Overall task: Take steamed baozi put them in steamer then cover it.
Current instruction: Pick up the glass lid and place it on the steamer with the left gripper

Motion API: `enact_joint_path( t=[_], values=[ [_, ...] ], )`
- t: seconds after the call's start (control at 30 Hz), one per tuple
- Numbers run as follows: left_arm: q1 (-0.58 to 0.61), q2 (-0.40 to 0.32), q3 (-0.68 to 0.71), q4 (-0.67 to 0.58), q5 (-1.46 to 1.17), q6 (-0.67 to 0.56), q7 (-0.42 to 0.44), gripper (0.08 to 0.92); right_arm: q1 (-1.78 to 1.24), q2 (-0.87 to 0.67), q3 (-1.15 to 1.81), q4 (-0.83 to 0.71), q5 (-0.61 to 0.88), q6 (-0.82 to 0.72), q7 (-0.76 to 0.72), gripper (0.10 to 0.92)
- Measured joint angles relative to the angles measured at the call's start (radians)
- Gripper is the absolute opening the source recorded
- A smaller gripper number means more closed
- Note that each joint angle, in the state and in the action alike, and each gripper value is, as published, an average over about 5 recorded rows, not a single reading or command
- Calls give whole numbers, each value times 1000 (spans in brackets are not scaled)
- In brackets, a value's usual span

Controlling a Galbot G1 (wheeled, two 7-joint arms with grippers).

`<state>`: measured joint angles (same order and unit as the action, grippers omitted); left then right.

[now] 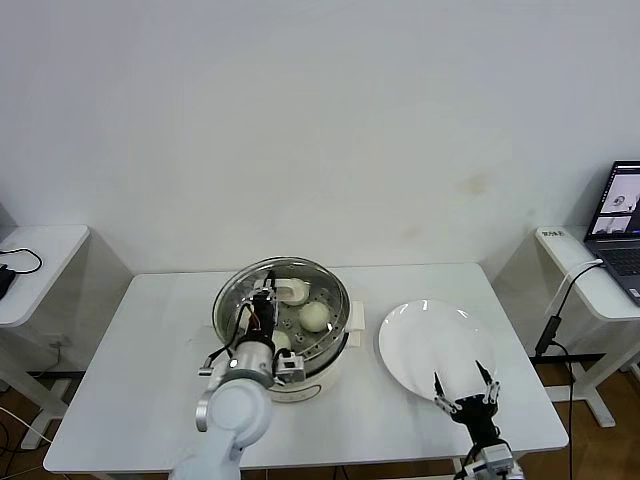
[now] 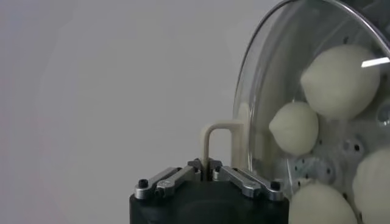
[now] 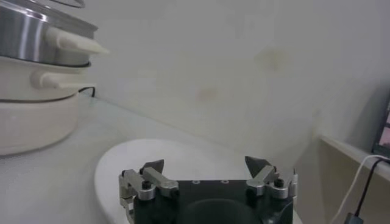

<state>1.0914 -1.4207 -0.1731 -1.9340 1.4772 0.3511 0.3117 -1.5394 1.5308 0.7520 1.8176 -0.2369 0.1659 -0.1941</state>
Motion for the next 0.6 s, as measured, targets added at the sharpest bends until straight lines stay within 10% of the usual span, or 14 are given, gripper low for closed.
enact_joint_path(
  t=[0.6],
  values=[
    [-4,-40,0,44,74,-25,-6,139,0,-3,-9,-10,-2,3,0,823]
  ],
)
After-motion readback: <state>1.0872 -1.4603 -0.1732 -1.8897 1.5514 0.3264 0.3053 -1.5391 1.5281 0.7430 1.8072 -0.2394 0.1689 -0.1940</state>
